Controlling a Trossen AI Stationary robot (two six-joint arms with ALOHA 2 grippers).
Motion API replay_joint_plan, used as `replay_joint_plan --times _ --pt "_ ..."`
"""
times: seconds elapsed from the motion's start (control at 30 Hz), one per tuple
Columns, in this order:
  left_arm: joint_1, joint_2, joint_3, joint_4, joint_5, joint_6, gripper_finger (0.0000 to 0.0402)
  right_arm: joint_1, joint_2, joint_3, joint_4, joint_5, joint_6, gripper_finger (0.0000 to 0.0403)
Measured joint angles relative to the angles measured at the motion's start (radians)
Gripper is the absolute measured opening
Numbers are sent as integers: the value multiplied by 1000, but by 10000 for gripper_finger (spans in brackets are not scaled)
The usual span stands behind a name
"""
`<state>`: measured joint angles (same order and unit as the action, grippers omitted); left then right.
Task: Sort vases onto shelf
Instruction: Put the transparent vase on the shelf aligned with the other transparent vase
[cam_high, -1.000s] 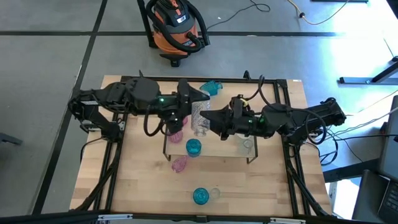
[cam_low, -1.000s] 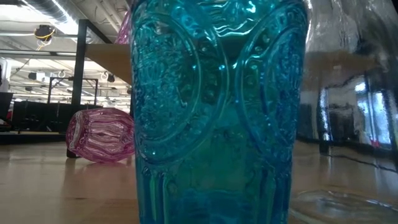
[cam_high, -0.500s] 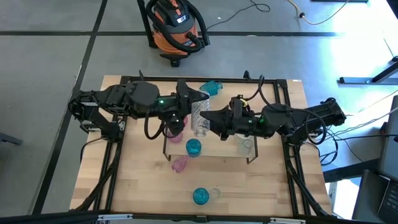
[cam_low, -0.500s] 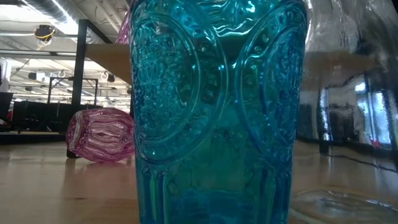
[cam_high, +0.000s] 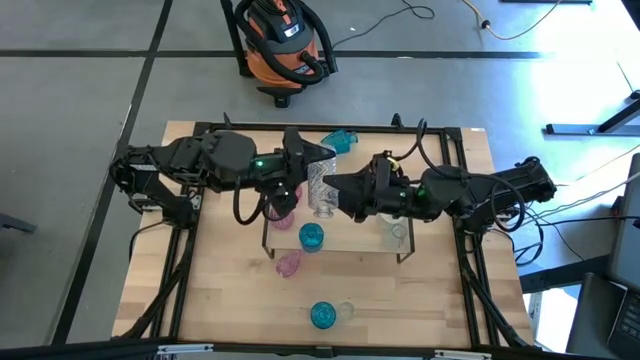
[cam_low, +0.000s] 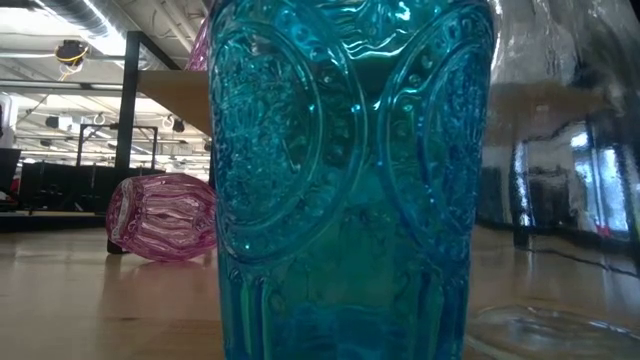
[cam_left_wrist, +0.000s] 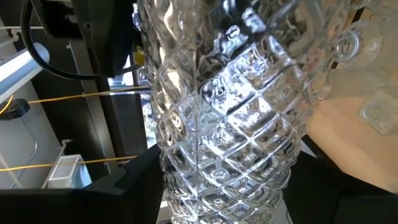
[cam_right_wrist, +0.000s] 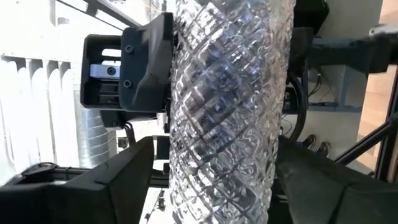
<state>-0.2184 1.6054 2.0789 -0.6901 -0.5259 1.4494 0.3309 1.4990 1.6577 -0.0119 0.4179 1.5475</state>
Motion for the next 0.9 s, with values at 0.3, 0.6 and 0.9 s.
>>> replay_joint_plan --times 0.3,0.6,0.9 --pt "11 0 0 4 -63 -71 252 2 -16 0 0 6 -150 302" --pt "11 0 0 -13 -122 -126 252 3 -92 0 -178 35 -353 302" --pt "11 -15 0 -6 -105 -458 252 3 -162 0 -304 69 -776 303"
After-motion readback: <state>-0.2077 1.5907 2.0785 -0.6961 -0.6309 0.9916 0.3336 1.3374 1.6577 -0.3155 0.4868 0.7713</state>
